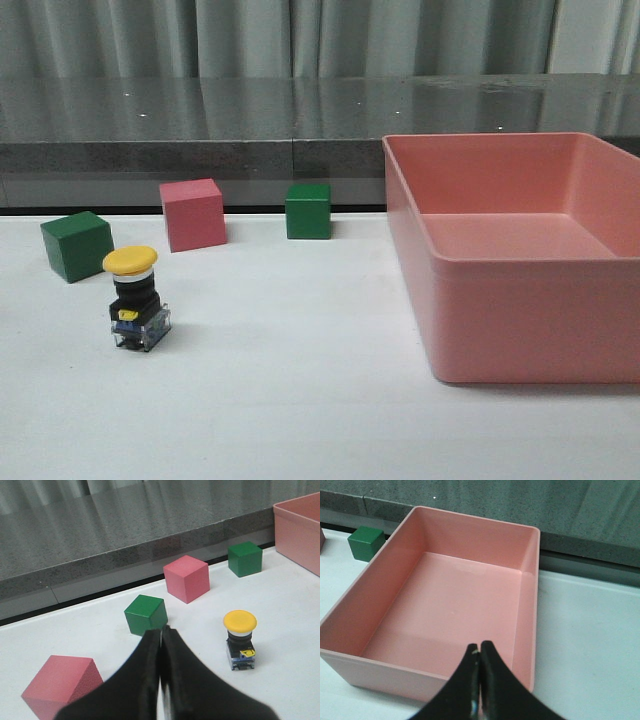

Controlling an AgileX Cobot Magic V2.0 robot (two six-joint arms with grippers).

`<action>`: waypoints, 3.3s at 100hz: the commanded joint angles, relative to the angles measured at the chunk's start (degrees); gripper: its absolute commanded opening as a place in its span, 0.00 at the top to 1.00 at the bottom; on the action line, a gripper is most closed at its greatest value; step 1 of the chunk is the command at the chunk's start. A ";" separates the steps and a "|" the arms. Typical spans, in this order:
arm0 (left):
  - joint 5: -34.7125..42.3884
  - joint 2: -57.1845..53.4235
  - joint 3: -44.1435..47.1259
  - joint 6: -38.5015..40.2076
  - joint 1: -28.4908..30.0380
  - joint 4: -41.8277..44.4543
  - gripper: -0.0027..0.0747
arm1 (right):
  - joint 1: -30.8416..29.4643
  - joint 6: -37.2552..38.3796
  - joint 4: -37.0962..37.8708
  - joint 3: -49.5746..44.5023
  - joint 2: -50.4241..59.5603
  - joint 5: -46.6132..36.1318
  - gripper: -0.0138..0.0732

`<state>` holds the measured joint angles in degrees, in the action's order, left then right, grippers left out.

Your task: Place and stand button with both arms

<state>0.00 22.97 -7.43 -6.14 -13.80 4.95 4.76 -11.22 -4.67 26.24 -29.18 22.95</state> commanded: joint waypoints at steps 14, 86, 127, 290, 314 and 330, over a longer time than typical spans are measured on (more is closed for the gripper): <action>1.56 -14.55 5.87 2.66 0.64 0.50 0.99 | -0.36 0.02 -0.21 1.68 -0.01 -3.96 0.91; -5.46 -25.10 10.00 6.45 12.34 -0.42 0.99 | -0.36 0.02 -0.21 1.68 -0.06 -3.89 0.91; -5.35 -25.10 10.00 6.55 12.34 -0.67 0.99 | -0.36 0.02 -0.21 1.68 -0.06 -3.89 0.91; -5.35 -25.00 10.00 6.55 12.34 -0.67 0.99 | -0.57 12.39 4.98 -26.96 30.94 -19.98 0.91; -5.35 -25.00 10.00 6.55 12.34 -0.67 0.99 | -0.57 12.39 4.67 -26.96 30.94 -19.95 0.91; -5.35 -25.00 10.00 6.55 12.34 -0.67 0.99 | -0.57 12.39 4.67 -26.96 30.94 -19.95 0.91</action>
<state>-9.60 -0.25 0.00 0.00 -1.62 4.61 4.52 1.04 -0.48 -1.37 0.52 7.90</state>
